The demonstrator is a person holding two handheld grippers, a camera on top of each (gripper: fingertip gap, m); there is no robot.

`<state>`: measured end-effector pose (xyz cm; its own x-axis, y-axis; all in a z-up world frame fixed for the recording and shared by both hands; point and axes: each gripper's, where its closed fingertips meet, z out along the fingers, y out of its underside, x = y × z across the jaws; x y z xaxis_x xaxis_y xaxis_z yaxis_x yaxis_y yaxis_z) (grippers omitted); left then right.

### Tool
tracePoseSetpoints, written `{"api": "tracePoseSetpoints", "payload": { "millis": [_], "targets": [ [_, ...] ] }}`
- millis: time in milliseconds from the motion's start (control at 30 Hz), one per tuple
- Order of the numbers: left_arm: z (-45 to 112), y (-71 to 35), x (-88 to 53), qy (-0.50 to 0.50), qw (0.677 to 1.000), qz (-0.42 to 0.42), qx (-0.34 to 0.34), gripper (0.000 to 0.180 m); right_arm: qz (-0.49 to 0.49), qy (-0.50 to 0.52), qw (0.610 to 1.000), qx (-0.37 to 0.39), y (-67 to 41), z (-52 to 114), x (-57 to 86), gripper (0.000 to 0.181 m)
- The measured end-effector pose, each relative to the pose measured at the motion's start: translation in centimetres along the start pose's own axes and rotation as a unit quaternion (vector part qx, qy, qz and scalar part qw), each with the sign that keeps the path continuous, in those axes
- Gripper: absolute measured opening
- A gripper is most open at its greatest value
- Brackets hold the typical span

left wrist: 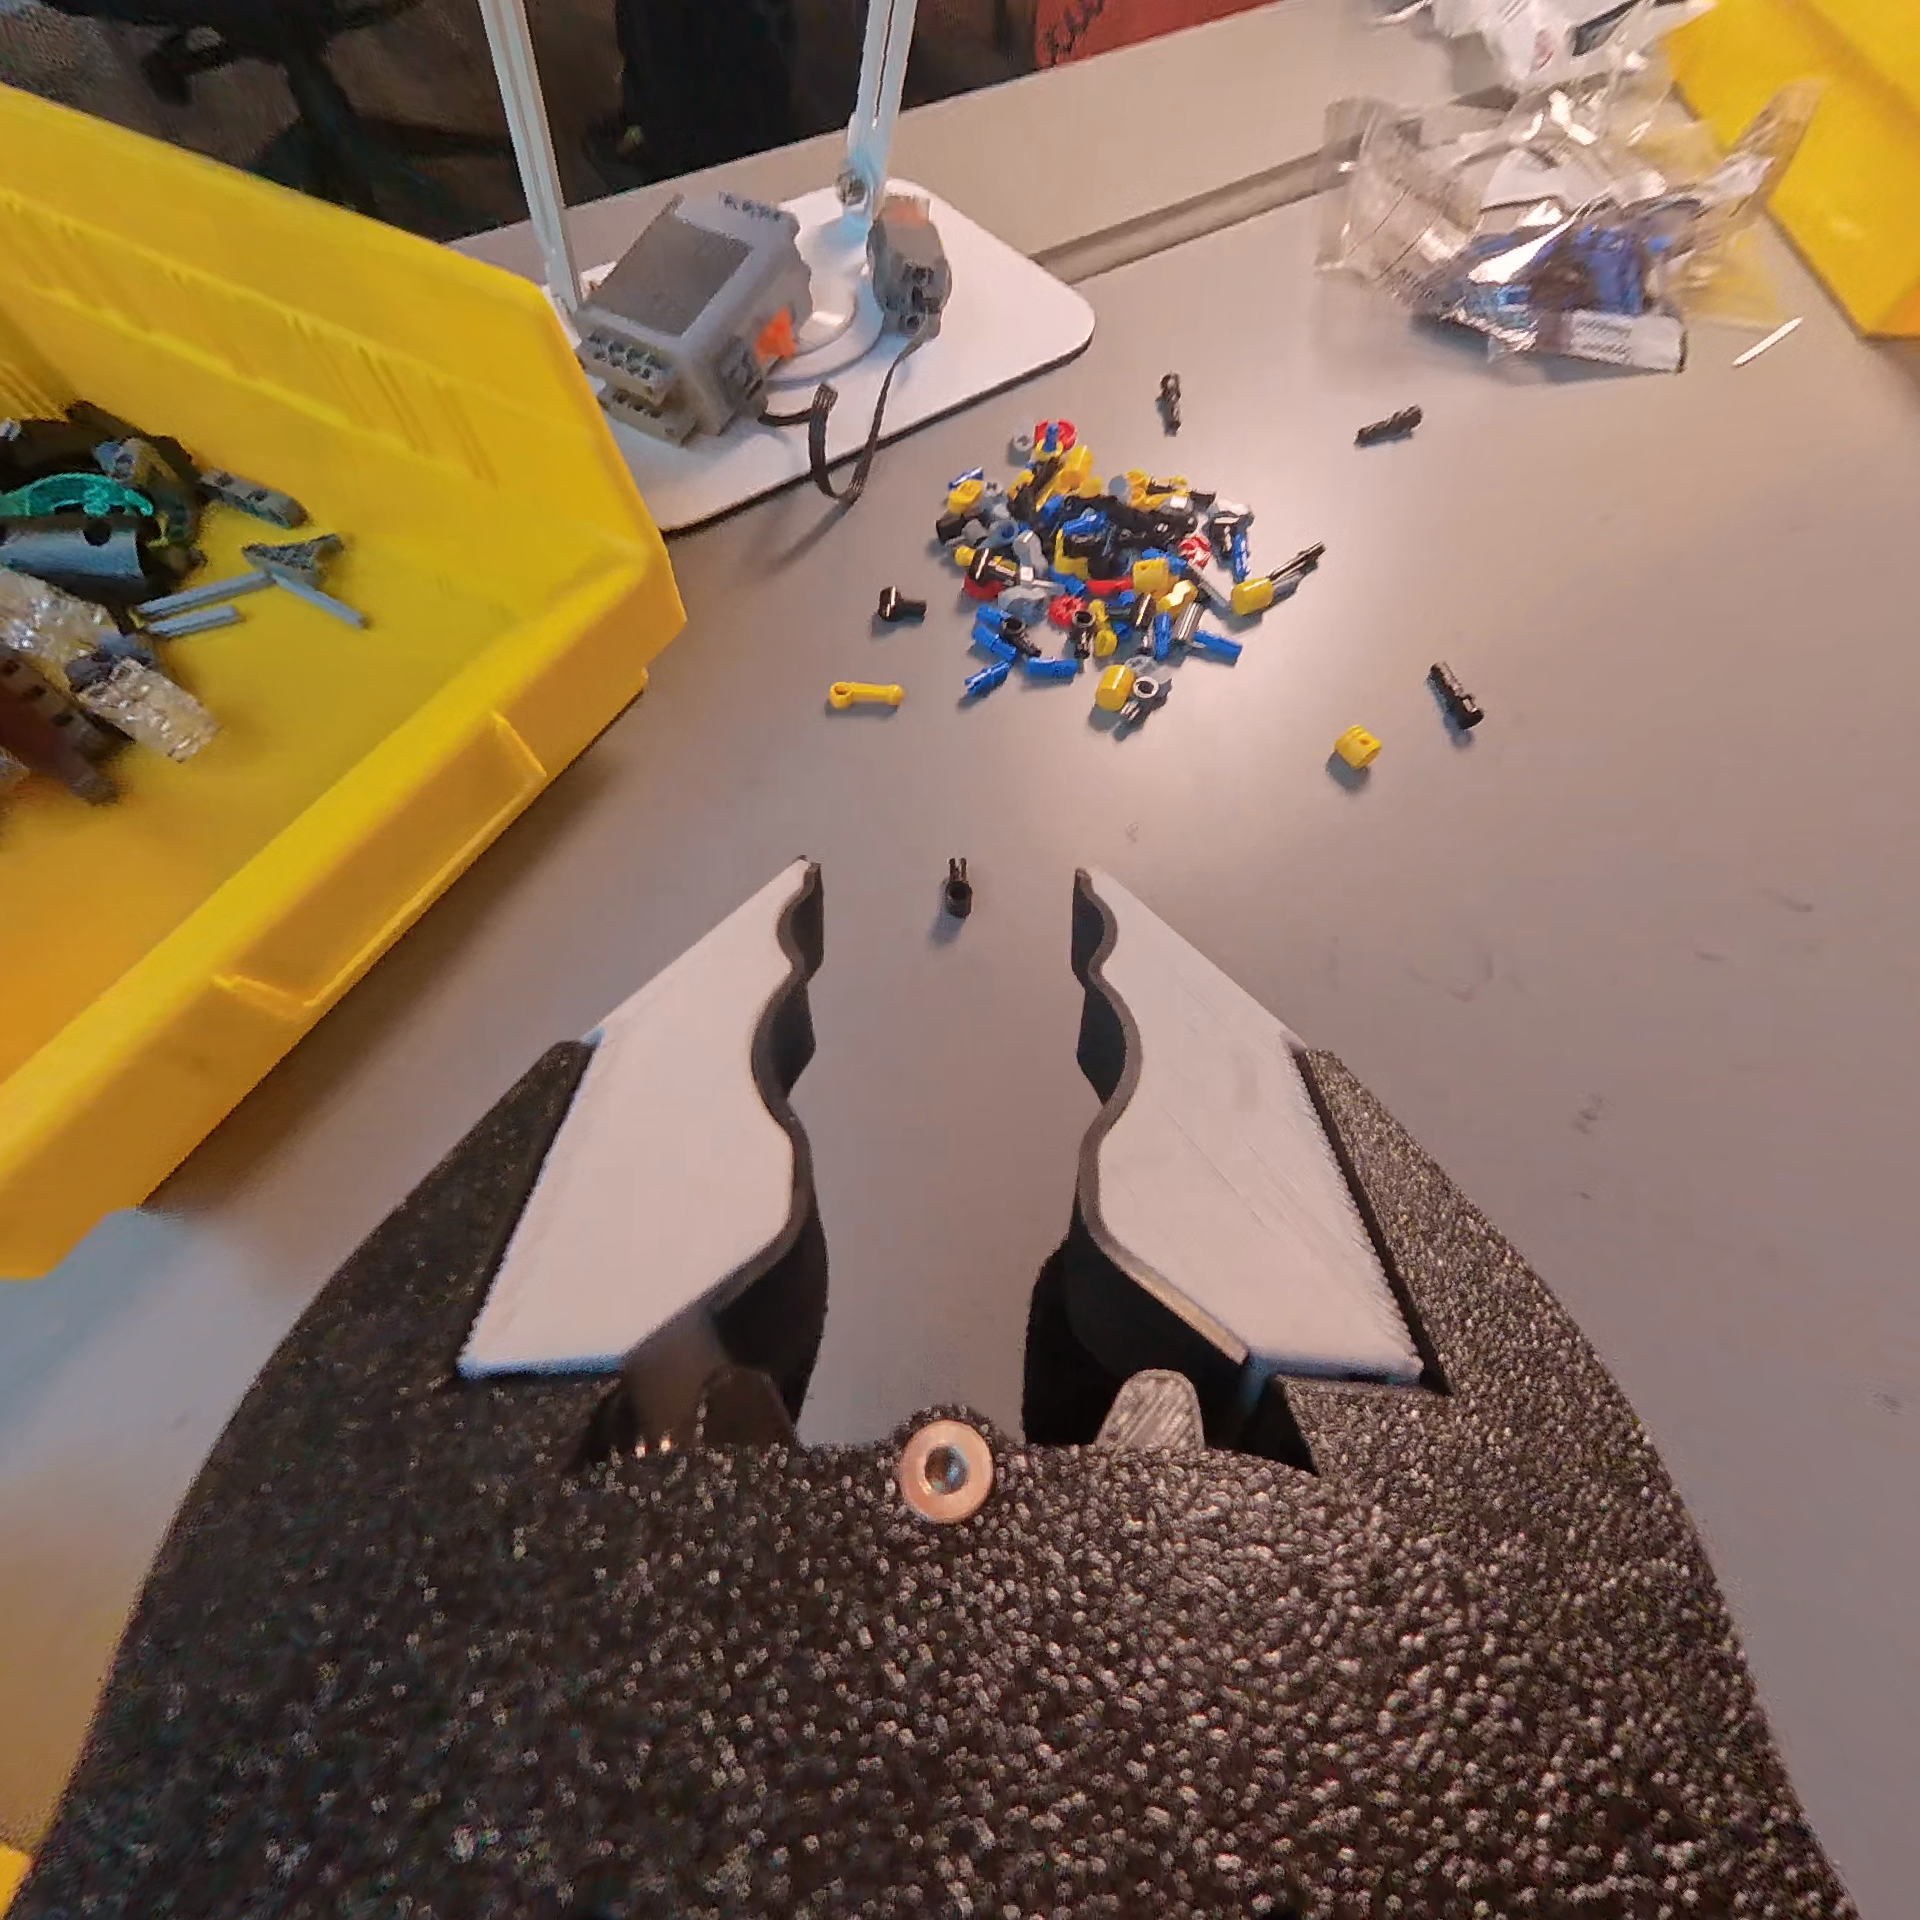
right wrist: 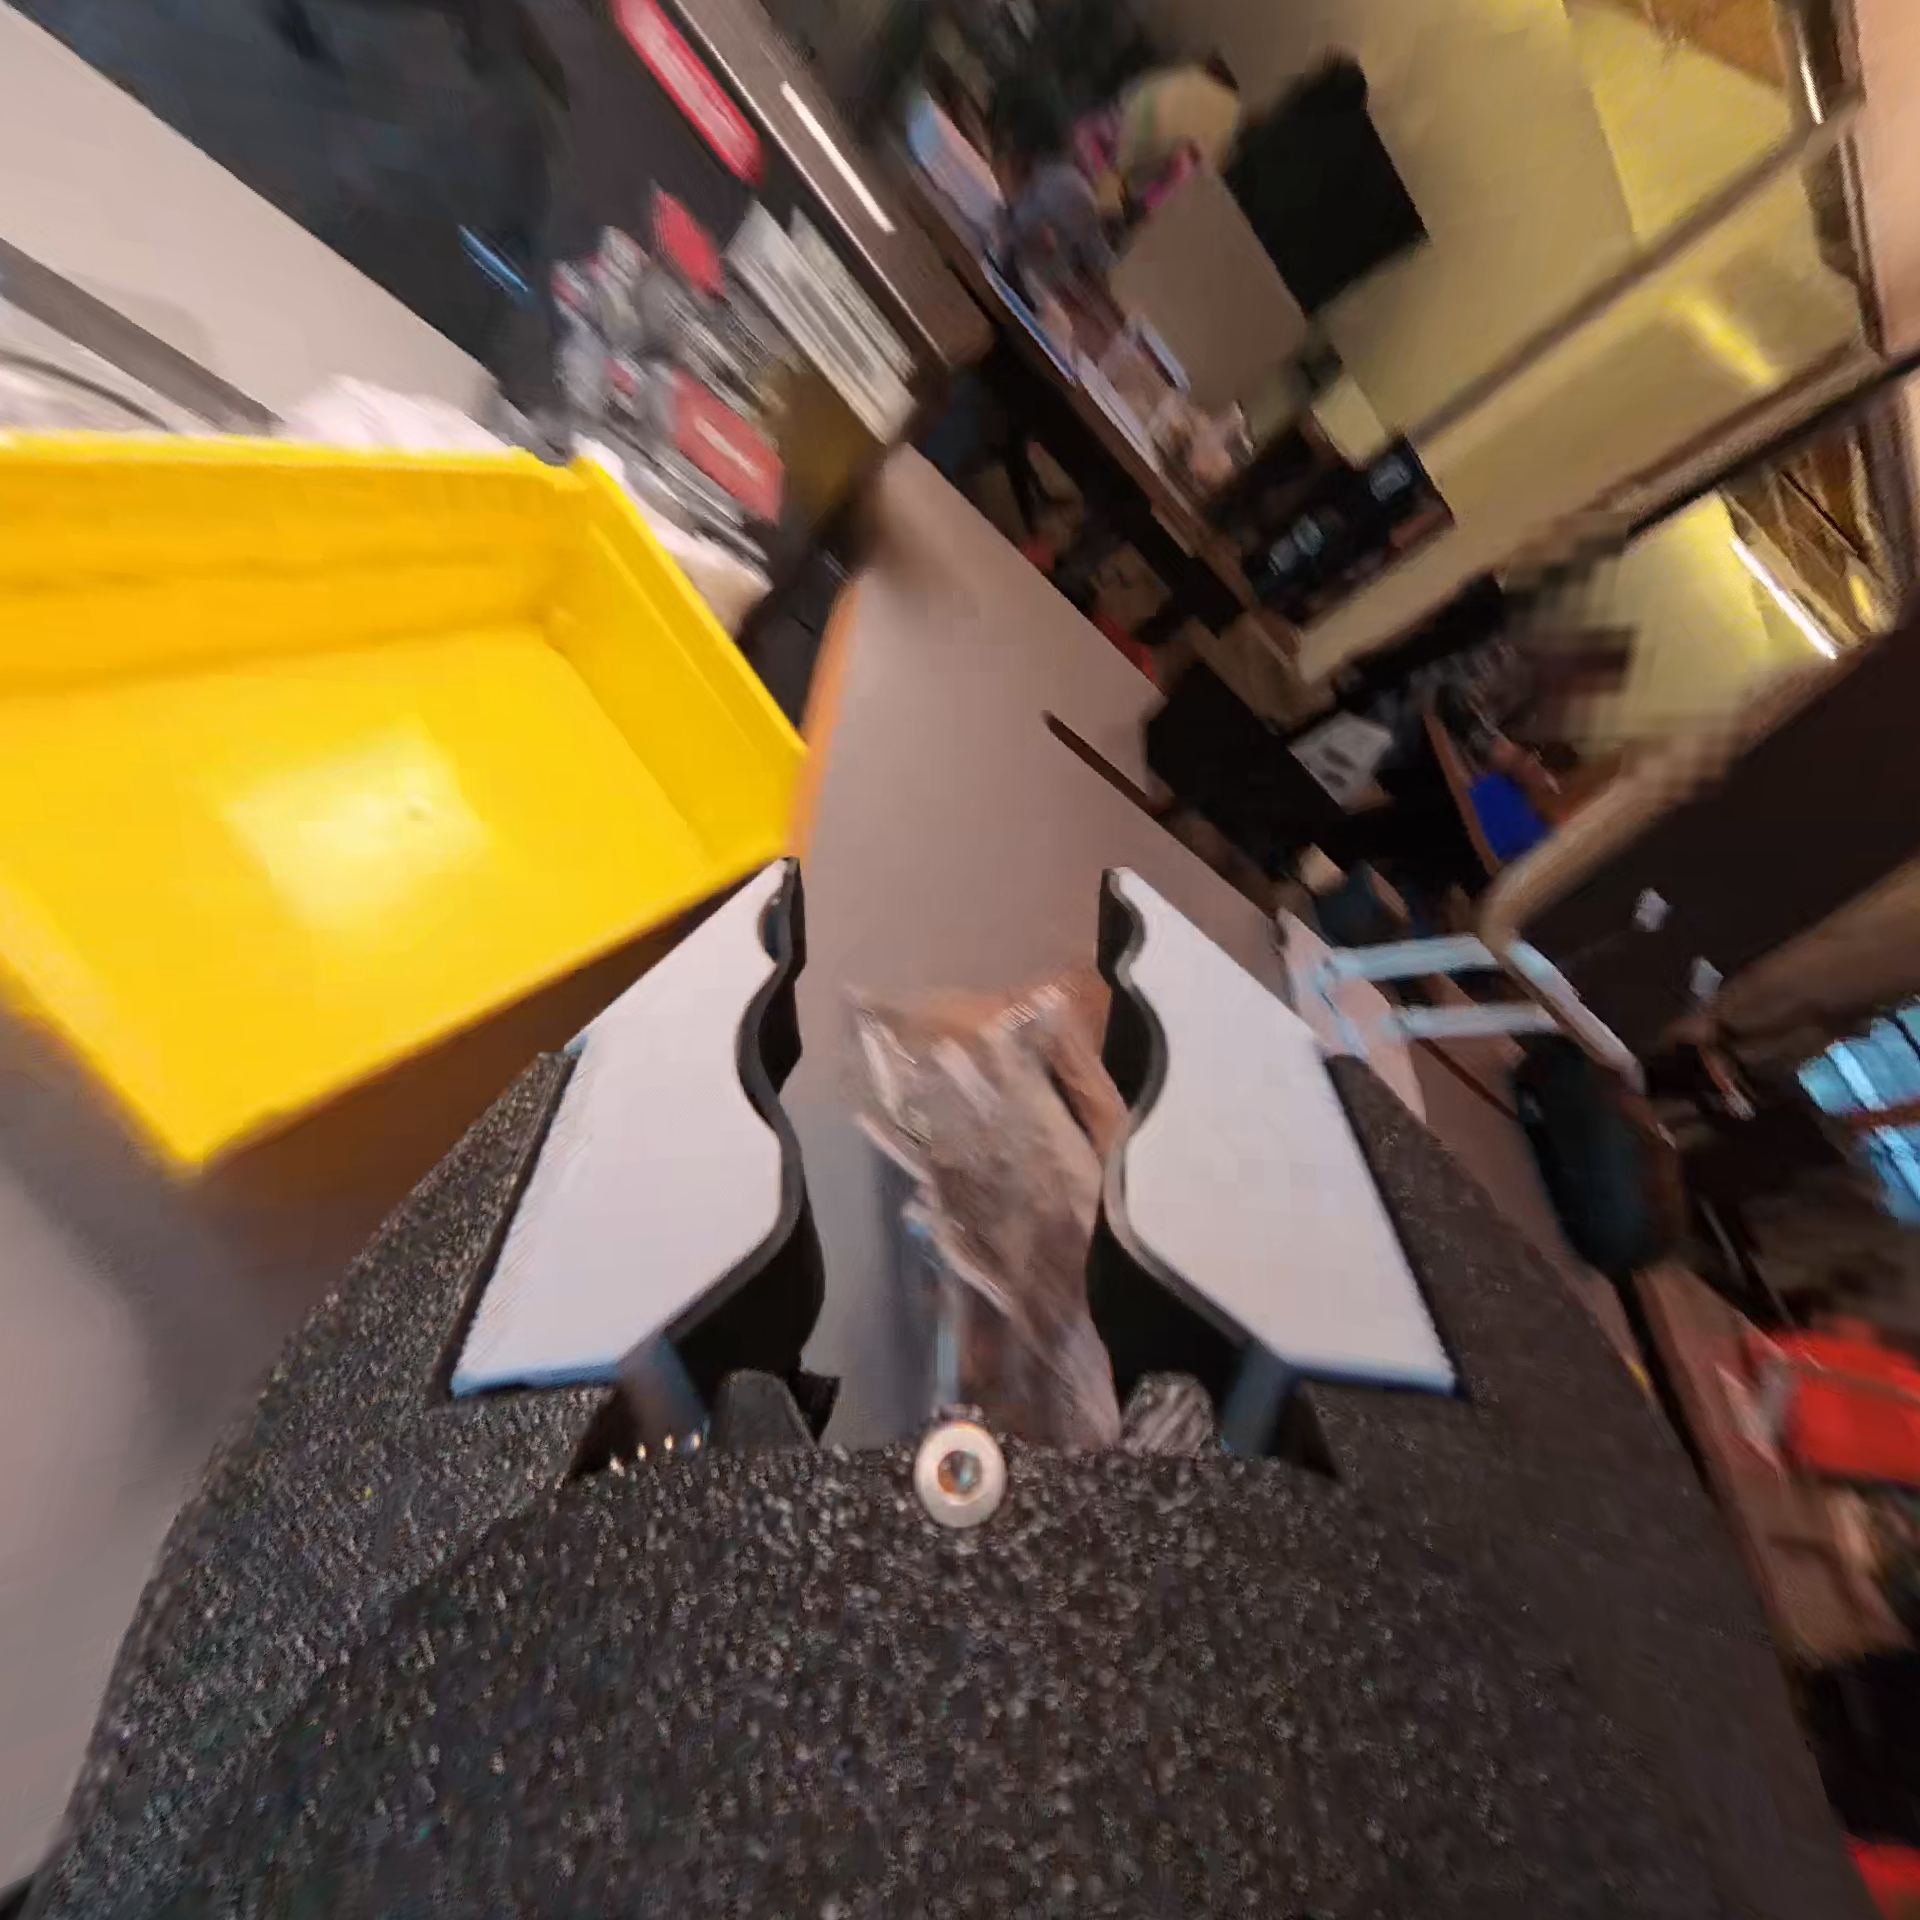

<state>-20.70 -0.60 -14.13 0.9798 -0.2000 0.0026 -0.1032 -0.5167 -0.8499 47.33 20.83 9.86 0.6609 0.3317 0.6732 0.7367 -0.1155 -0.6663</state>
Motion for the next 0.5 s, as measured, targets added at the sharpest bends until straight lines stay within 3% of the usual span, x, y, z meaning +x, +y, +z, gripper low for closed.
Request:
{"api": "tracePoseSetpoints", "payload": {
  "millis": [100, 233, 433, 500],
  "targets": [
    [1.8, 1.7, 0.3, 0.008, 0.999, -0.002, -0.042, 0.041, 0.011, -0.109, 0.990, 0.087, -4.7, 0.2, -10.0, 0.052],
    [4.4, 3.5, 0.7, 0.023, 0.995, 0.004, -0.096, 0.035, 0.041, -0.264, 0.949, 0.169, -9.9, 0.2, -24.7, 0.052],
    [6.0, 3.3, 0.5, 0.042, 0.992, 0.006, -0.118, 0.005, 0.088, -0.446, 0.864, 0.214, -15.2, 0.6, -41.9, 0.048],
    [6.3, 3.0, 0.9, 0.057, 0.991, 0.009, -0.117, 0.005, 0.091, -0.490, 0.838, 0.222, -16.8, 0.1, -45.7, 0.047]
  ]
}}
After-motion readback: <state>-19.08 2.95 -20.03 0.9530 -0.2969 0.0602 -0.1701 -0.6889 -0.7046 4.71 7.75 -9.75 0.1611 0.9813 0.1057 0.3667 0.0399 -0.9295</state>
